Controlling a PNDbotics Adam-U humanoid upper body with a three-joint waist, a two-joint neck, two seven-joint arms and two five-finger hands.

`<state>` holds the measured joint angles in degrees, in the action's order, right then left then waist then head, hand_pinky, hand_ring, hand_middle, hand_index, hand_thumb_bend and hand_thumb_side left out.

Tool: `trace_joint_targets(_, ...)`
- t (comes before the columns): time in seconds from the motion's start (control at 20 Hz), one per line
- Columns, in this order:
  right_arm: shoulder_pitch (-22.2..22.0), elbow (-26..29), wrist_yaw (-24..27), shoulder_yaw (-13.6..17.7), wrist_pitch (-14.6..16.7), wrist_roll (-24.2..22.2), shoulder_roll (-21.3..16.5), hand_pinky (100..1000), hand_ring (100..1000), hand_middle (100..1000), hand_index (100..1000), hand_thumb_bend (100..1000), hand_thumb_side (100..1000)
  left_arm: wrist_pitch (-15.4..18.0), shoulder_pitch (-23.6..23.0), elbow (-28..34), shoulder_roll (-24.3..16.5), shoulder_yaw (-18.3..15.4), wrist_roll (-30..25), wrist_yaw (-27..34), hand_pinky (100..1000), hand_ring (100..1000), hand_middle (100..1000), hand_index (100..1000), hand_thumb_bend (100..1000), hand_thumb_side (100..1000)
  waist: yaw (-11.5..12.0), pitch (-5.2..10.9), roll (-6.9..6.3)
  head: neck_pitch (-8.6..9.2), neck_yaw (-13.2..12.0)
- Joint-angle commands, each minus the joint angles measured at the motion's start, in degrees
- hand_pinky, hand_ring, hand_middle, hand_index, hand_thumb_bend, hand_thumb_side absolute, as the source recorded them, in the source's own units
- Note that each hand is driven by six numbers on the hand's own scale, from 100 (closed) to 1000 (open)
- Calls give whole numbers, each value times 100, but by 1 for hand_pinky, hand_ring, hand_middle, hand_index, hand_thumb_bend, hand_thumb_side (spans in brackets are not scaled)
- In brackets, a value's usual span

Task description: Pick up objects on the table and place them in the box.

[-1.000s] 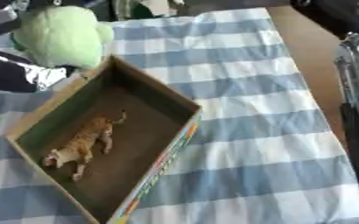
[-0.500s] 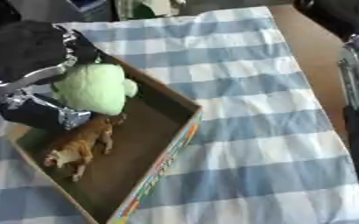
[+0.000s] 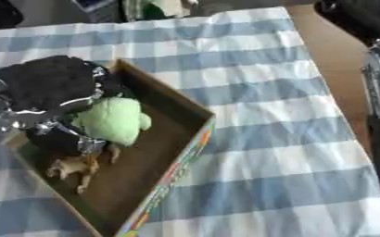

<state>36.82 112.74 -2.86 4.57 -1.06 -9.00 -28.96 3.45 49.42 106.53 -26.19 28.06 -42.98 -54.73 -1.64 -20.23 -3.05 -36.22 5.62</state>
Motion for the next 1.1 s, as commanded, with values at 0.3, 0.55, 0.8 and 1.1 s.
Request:
trace_joint_targets(0.3,70,101,56,72,0,11,-74,815,787,595,806,100,562,318,43,8,-14,-63,-510,-308,803,939,856,965,383,949,1,106,38,57,-23)
trace_joint_targets(0.55,67,96,55,81,-5,27,-64,815,787,593,806,100,561,317,25,46,14,-180,-559,-330,834,973,892,986,494,1000,10,120,46,56,-21)
trace_joint_targets(0.8,60,103,59,85,-15,43,-53,815,787,593,804,100,560,106,19,226,74,-448,-302,-175,805,950,863,970,397,1000,23,141,45,36,-26)
trace_joint_targets(1.1,48,118,55,106,-33,85,-60,814,787,592,803,100,559,-335,58,616,121,-1119,190,165,758,916,835,939,100,856,36,144,34,56,-14)
